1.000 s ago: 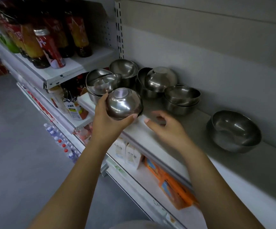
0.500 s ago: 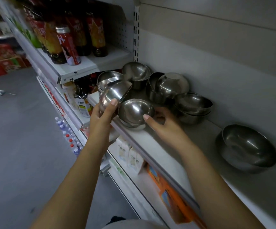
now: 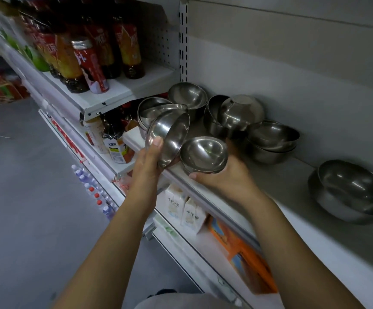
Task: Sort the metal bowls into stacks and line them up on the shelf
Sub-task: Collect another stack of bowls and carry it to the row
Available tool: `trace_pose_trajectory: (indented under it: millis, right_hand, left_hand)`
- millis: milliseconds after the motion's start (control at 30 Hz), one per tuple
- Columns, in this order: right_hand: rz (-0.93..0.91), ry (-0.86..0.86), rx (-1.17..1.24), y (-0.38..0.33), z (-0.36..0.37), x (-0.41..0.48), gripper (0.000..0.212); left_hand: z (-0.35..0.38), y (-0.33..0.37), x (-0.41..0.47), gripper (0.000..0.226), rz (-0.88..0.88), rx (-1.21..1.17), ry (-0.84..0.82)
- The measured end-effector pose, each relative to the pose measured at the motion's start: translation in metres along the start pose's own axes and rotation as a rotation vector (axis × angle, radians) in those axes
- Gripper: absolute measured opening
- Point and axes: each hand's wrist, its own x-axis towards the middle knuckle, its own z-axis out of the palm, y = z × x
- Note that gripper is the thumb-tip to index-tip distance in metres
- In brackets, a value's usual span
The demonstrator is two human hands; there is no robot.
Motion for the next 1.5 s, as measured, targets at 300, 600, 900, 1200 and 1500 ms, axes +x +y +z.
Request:
trace_pose_trajectory:
  millis: [300, 600, 900, 1200, 1500]
  right_hand:
    - [0.036, 0.257, 0.149, -0.017, -0.022, -0.037, 0.073]
    - [0.013, 0.431, 0.277, -0.015, -0.014, -0.055, 0.087]
    - [0.113, 0.53, 0.335, -0.007, 0.01, -0.064, 0.104]
    - [0.18, 0.542, 0.291, -0.015, 0.016, -0.066, 0.102]
    - [0.155, 0.526, 0.288, -0.024, 0.022, -0.062, 0.105]
  left_hand:
    - [-0.007, 0.027, 0.014, 0.098, -0.117, 0.154, -0.116]
    - [0.011, 0.029, 0.035, 0.098, -0.486, 0.154, -0.479]
    - [0.009, 0.029, 0.061, 0.095, -0.431, 0.472, -0.718]
    - [0.009, 0.025, 0.08, 0.083, -0.222, 0.638, -0.663]
    - [-0.006, 0.005, 0.091, 0.046, -0.064, 0.556, -0.491]
